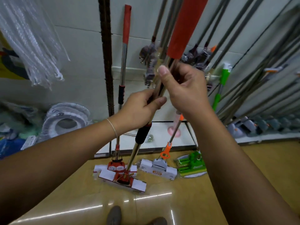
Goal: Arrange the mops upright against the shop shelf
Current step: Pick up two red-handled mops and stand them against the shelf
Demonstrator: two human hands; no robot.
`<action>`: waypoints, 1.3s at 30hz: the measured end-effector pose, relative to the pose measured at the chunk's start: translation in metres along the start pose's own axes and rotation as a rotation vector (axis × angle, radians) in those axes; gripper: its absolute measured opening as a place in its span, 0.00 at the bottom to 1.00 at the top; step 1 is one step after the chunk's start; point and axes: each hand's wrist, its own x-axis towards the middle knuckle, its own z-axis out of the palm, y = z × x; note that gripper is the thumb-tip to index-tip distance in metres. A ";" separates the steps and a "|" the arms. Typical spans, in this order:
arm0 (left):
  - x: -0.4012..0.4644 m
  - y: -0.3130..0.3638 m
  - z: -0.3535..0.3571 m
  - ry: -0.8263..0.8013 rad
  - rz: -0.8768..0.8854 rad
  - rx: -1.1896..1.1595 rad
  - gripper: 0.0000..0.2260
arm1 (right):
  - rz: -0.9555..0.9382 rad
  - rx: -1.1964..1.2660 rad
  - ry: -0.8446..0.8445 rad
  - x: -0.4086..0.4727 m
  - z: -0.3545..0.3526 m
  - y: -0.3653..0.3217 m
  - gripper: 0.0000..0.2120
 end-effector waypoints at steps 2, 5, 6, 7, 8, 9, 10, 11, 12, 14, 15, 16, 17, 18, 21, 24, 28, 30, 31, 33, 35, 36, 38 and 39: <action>0.005 0.019 0.013 -0.032 0.050 -0.012 0.10 | -0.017 -0.015 0.043 -0.003 -0.023 -0.009 0.09; 0.011 0.046 0.037 -0.077 0.101 -0.053 0.11 | -0.035 -0.018 0.127 -0.009 -0.058 -0.019 0.06; 0.012 0.054 0.045 -0.089 0.111 -0.080 0.13 | -0.039 -0.022 0.153 -0.011 -0.069 -0.020 0.06; 0.014 0.063 0.055 -0.101 0.119 -0.106 0.14 | -0.045 -0.033 0.182 -0.014 -0.081 -0.023 0.07; 0.016 0.071 0.063 -0.110 0.125 -0.127 0.14 | -0.049 -0.045 0.207 -0.017 -0.091 -0.025 0.09; 0.018 0.078 0.071 -0.120 0.136 -0.141 0.14 | -0.049 -0.053 0.228 -0.018 -0.101 -0.027 0.12; 0.019 0.086 0.080 -0.134 0.150 -0.154 0.13 | -0.043 -0.050 0.248 -0.021 -0.112 -0.029 0.12; 0.020 0.094 0.089 -0.147 0.165 -0.160 0.13 | -0.034 -0.044 0.262 -0.024 -0.123 -0.031 0.11; 0.021 0.101 0.099 -0.158 0.179 -0.163 0.13 | -0.023 -0.043 0.274 -0.027 -0.135 -0.033 0.09; 0.022 0.115 0.119 -0.188 0.195 -0.189 0.14 | -0.015 -0.059 0.297 -0.033 -0.157 -0.036 0.08; 0.024 0.122 0.130 -0.207 0.196 -0.217 0.14 | -0.016 -0.068 0.311 -0.037 -0.169 -0.037 0.08; 0.025 0.129 0.140 -0.228 0.194 -0.256 0.15 | -0.012 -0.074 0.326 -0.039 -0.180 -0.038 0.08; 0.027 0.136 0.151 -0.247 0.197 -0.297 0.16 | -0.007 -0.082 0.339 -0.042 -0.192 -0.040 0.09; 0.029 0.142 0.163 -0.264 0.200 -0.335 0.18 | -0.002 -0.092 0.353 -0.044 -0.205 -0.041 0.10; 0.036 0.163 0.200 -0.311 0.231 -0.393 0.23 | -0.002 -0.109 0.384 -0.052 -0.247 -0.042 0.14; 0.041 0.183 0.241 -0.368 0.264 -0.408 0.27 | -0.012 -0.129 0.415 -0.062 -0.292 -0.040 0.18; 0.043 0.211 0.301 -0.422 0.264 -0.442 0.21 | -0.013 -0.160 0.470 -0.079 -0.351 -0.034 0.20; 0.043 0.225 0.328 -0.450 0.250 -0.460 0.16 | -0.004 -0.171 0.498 -0.087 -0.375 -0.031 0.17; 0.043 0.232 0.341 -0.464 0.252 -0.459 0.15 | 0.002 -0.178 0.517 -0.092 -0.388 -0.030 0.15; 0.043 0.246 0.367 -0.500 0.274 -0.456 0.16 | 0.004 -0.201 0.550 -0.102 -0.414 -0.028 0.13; 0.042 0.261 0.393 -0.551 0.297 -0.456 0.18 | -0.003 -0.233 0.578 -0.113 -0.439 -0.028 0.15; 0.042 0.267 0.405 -0.576 0.308 -0.453 0.18 | -0.006 -0.256 0.588 -0.117 -0.451 -0.028 0.17; 0.042 0.280 0.428 -0.614 0.339 -0.437 0.15 | -0.008 -0.301 0.627 -0.126 -0.475 -0.027 0.17; 0.043 0.287 0.439 -0.631 0.358 -0.431 0.14 | -0.010 -0.316 0.649 -0.130 -0.486 -0.027 0.17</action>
